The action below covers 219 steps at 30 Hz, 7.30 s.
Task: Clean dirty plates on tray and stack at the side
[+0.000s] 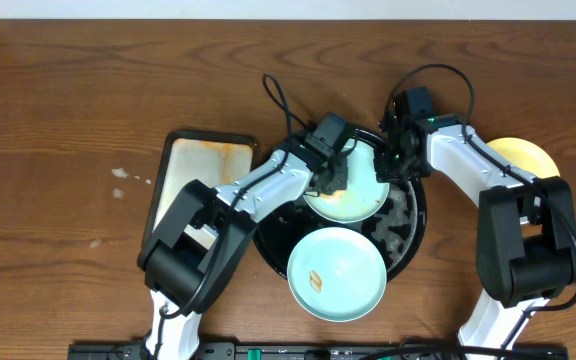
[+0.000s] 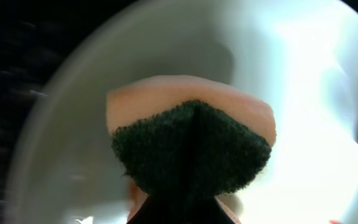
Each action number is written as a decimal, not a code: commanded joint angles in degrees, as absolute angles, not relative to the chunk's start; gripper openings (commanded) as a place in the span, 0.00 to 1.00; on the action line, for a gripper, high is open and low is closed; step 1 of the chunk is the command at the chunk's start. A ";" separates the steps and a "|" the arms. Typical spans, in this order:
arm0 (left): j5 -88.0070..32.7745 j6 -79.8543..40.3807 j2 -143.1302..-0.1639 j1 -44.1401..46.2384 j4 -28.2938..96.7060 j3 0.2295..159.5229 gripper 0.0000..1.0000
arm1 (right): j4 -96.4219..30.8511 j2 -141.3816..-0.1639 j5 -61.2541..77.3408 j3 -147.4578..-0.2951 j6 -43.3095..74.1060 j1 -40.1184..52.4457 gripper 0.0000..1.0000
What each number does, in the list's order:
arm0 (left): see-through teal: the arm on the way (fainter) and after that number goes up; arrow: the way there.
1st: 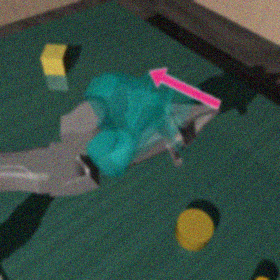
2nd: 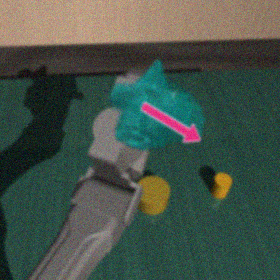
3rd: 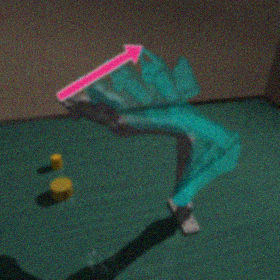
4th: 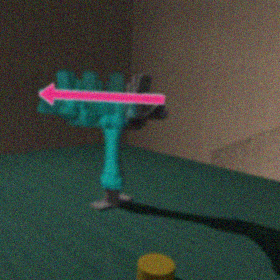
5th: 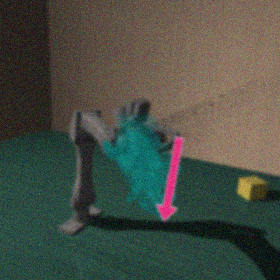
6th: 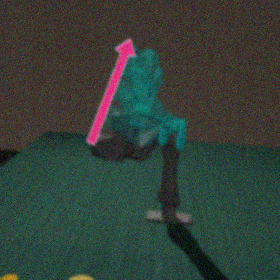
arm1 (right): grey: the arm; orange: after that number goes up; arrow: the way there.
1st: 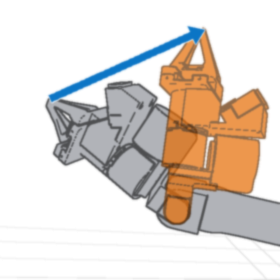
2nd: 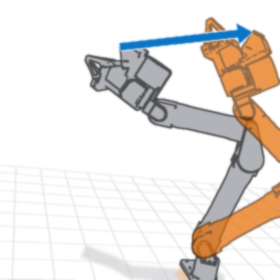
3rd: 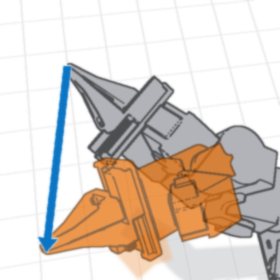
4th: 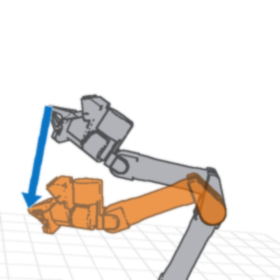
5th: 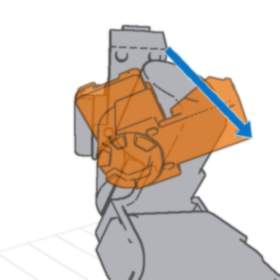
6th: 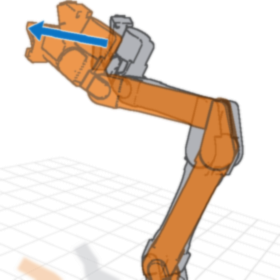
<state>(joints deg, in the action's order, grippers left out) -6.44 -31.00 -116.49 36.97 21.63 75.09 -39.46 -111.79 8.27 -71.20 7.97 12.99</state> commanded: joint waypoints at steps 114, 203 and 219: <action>-6.68 -8.60 -104.79 2.59 58.54 75.42 0.14 | -38.63 -114.17 23.38 -70.28 2.74 8.99 0.01; -6.66 -8.58 -104.79 2.59 57.32 75.42 0.15 | -39.16 -87.00 -76.05 -71.46 -4.78 52.16 0.01; -6.68 -8.60 -104.79 2.59 57.34 75.42 0.15 | -42.57 -87.00 -60.14 -71.46 3.40 49.93 0.01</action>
